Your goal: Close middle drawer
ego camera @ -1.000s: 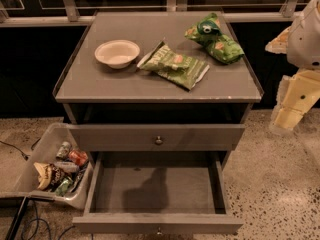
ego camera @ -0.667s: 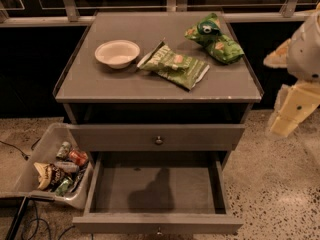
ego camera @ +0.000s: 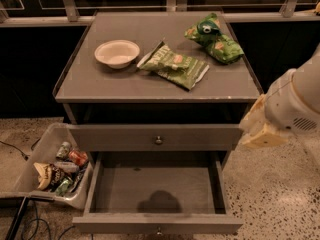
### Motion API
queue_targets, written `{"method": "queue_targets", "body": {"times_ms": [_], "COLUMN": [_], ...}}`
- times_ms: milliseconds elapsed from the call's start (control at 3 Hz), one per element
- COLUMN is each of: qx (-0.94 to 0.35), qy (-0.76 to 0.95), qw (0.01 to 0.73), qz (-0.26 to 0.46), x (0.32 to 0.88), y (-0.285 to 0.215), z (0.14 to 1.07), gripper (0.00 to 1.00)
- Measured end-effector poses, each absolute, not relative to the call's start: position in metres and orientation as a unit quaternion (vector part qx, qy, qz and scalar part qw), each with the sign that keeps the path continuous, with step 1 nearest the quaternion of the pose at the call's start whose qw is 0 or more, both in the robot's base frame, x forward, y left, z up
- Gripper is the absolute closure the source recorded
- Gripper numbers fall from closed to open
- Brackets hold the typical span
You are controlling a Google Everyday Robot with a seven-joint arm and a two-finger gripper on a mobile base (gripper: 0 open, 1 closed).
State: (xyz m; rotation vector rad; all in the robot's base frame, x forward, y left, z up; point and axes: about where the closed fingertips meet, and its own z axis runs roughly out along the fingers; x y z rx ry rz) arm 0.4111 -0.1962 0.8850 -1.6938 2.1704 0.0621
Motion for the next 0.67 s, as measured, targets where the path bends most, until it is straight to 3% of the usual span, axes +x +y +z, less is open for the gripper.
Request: {"method": "queue_targets", "body": {"times_ms": [667], "qx": [-0.603], "qy": [0.774], "qw": [0.192], "qz": [0.020], "x": [0.4111], "y": [-0.1964], "z": [0.8816], "gripper": [1.00]}}
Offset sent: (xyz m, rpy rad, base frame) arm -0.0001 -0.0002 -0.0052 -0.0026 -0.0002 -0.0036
